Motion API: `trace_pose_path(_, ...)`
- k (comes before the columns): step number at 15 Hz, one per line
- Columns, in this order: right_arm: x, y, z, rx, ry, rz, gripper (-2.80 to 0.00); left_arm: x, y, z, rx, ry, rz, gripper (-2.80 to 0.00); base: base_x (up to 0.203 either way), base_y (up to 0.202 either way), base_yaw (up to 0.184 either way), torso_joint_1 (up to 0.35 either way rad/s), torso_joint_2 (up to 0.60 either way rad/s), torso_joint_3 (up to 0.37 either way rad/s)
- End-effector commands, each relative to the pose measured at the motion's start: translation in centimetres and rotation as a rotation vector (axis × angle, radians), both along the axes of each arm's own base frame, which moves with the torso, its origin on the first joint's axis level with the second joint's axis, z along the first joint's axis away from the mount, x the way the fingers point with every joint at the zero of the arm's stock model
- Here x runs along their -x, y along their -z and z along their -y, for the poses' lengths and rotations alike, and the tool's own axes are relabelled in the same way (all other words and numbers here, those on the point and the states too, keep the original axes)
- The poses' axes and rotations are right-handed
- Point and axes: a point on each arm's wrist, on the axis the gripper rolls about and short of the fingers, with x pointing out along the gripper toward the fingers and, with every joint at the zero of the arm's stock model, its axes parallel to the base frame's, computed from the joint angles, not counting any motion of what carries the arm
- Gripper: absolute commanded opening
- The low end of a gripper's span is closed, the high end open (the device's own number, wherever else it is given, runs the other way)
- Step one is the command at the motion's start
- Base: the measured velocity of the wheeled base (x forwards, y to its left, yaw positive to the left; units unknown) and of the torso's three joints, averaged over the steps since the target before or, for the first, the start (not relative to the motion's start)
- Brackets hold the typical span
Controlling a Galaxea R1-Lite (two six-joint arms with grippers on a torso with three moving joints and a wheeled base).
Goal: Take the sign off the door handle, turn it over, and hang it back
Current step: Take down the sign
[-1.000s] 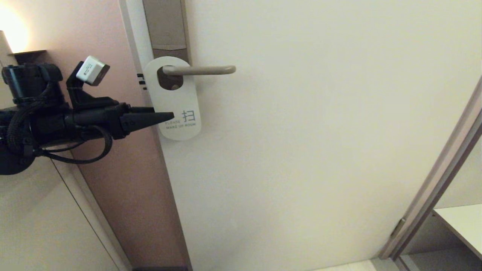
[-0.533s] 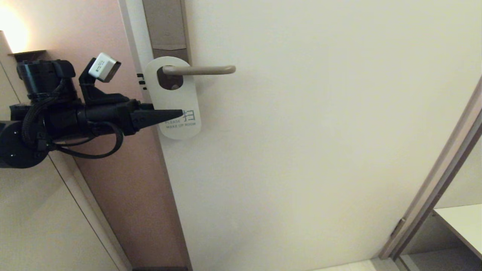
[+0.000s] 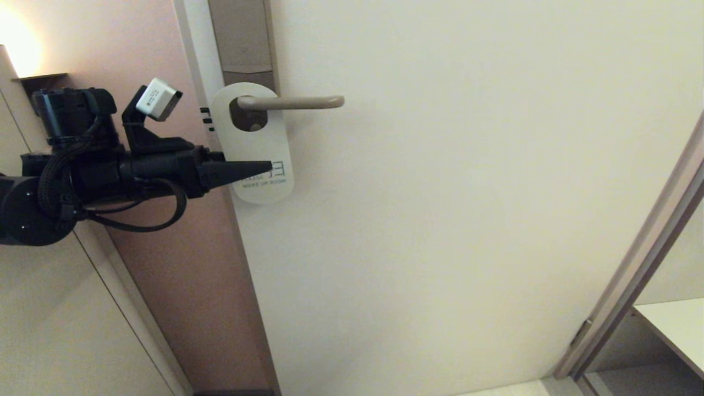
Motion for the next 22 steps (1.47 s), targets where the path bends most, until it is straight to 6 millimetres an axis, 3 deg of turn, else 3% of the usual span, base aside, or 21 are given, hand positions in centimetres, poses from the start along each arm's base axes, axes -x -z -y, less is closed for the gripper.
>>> trace_pose_path(1,0.0,0.0,0.0,0.001,-0.001,0.0,-2.8,0.0,-0.1,0.1,0.001,0.008,0.005,0.0,0.0,0.0,0.0,0.0,0.0,0.0)
trace_pose_path(14,0.0,0.0,0.0,0.001,-0.001,-0.001,-2.8,0.3,-0.4,1.1,0.001,0.038,0.02,0.0,0.0,0.0,0.0,0.0,0.0,0.0)
trace_pose_path(15,0.0,0.0,0.0,0.001,-0.001,-0.001,-2.8,0.3,-0.3,1.1,-0.002,0.039,0.024,-2.8,0.0,0.0,0.0,0.0,0.0,0.0)
trace_pose_path(22,0.0,0.0,0.0,0.001,-0.001,-0.001,-2.8,1.1,-0.9,1.1,-0.006,0.029,0.046,-2.8,0.0,0.0,0.0,0.0,0.0,0.0)
